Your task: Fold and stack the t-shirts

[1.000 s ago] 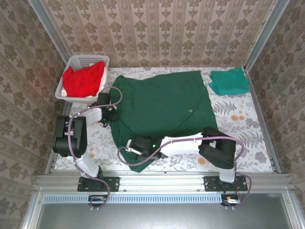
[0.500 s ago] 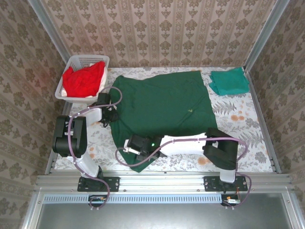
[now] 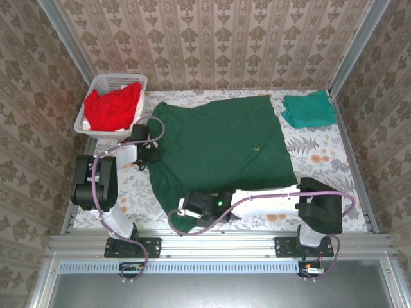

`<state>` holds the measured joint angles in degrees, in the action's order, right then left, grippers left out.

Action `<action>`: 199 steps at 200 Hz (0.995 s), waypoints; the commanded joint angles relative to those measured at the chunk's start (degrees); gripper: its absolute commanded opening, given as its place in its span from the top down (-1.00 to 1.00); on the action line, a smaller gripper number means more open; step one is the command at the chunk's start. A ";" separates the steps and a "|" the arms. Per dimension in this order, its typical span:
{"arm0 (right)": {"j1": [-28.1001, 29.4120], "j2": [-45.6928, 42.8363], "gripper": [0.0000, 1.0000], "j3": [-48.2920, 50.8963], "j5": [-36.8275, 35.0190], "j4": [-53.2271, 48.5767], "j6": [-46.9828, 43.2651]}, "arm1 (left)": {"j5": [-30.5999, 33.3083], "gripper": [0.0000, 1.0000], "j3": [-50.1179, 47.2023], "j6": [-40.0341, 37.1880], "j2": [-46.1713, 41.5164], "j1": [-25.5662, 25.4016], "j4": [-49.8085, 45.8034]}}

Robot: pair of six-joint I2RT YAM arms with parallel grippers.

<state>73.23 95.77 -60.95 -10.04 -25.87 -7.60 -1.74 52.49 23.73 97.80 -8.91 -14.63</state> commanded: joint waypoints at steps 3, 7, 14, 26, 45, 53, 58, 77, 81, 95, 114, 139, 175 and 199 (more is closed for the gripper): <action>-0.67 -7.34 -0.07 3.82 -0.71 2.72 1.79 | -1.36 0.57 0.03 -1.11 2.32 0.41 -3.12; -1.02 -8.06 -0.09 4.45 -0.95 3.70 2.30 | -1.35 0.56 0.06 -1.06 2.35 0.44 -3.12; -2.14 -9.30 -0.15 5.82 -1.63 5.48 3.85 | -1.28 0.53 0.15 -1.05 2.39 0.40 -3.15; -4.95 -10.32 -0.22 7.10 -2.72 7.76 8.35 | -0.99 0.50 0.38 -1.10 2.20 0.41 -3.58; -7.95 -8.94 -0.28 7.97 -5.80 8.14 15.62 | -1.74 0.26 -0.14 -0.76 -0.82 0.32 -3.99; -8.97 -8.24 -0.34 7.87 -11.25 6.35 20.12 | -2.23 0.03 -0.81 -0.59 -2.98 0.14 -3.89; -10.07 -8.14 -0.36 7.55 -12.92 4.69 22.69 | -2.52 -0.12 -1.18 -0.53 -4.72 0.04 -3.98; -15.95 -10.28 -0.41 8.38 -16.65 -1.19 33.10 | -2.79 -0.59 -2.15 -0.28 -12.38 -0.77 -5.50; -17.46 -11.04 -0.43 8.75 -17.35 -2.69 35.29 | -2.31 -0.63 -2.44 -0.07 -14.11 -1.03 -6.09; -23.02 -14.62 -0.53 11.06 -18.22 -7.52 41.90 | 0.67 -0.74 -4.13 1.11 -20.28 -2.83 -8.23; -32.91 -21.31 -0.59 17.02 -14.07 -7.96 46.96 | 5.81 -0.89 -8.08 4.18 -28.33 -6.63 -12.09; -47.15 -30.47 -0.87 26.32 -6.42 -3.34 48.51 | 9.32 -0.99 -16.66 11.63 -40.04 -14.03 -15.23; -63.34 -34.29 -0.92 31.11 2.70 0.78 47.46 | 15.04 -0.93 -25.97 23.90 -53.03 -30.20 -22.22; -68.91 -32.22 -0.88 30.99 4.16 1.91 48.22 | 17.03 -0.75 -29.68 33.47 -55.24 -40.65 -27.58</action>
<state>7.88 62.22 -30.37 -11.42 -26.94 38.81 9.61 25.67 44.18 44.36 -41.85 -33.93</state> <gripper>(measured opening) 0.951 0.909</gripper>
